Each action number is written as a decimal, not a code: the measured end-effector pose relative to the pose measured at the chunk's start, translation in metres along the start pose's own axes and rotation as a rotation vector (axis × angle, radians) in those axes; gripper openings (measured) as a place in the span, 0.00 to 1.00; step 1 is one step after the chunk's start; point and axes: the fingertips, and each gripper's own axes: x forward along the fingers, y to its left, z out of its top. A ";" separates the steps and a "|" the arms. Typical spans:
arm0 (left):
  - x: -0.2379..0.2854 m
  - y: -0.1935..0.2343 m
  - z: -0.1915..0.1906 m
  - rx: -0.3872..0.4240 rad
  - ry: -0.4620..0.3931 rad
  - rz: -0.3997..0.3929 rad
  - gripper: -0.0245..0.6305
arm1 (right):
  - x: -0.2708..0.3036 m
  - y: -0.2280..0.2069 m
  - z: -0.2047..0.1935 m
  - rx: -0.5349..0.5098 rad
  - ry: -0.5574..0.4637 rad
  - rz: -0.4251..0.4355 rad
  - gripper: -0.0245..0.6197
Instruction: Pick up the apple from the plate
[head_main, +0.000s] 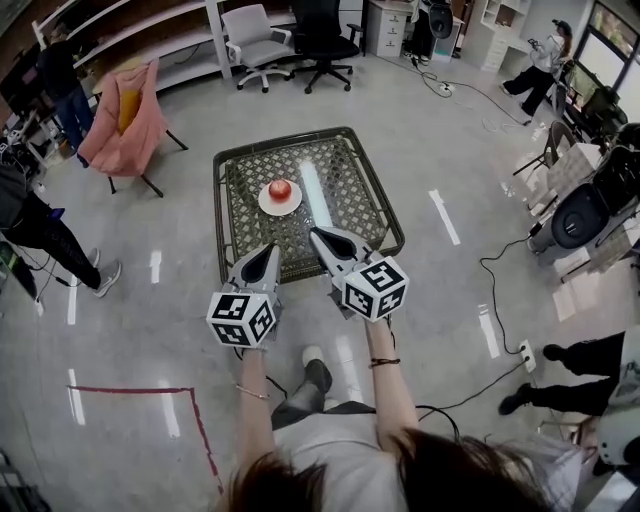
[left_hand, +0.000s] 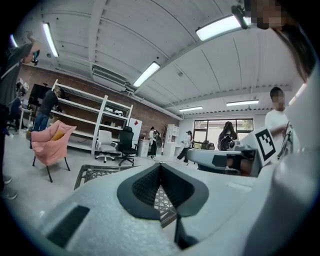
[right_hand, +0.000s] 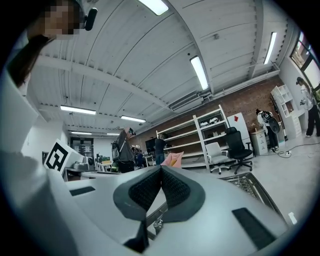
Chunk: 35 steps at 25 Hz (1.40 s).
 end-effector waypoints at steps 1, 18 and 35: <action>0.007 0.006 0.002 -0.001 0.002 0.001 0.05 | 0.007 -0.005 0.000 0.000 0.005 0.001 0.05; 0.094 0.084 0.005 -0.036 0.032 0.022 0.05 | 0.089 -0.079 -0.008 0.022 0.040 -0.014 0.05; 0.158 0.132 -0.003 -0.080 0.082 0.127 0.05 | 0.163 -0.145 -0.006 0.055 0.081 0.119 0.05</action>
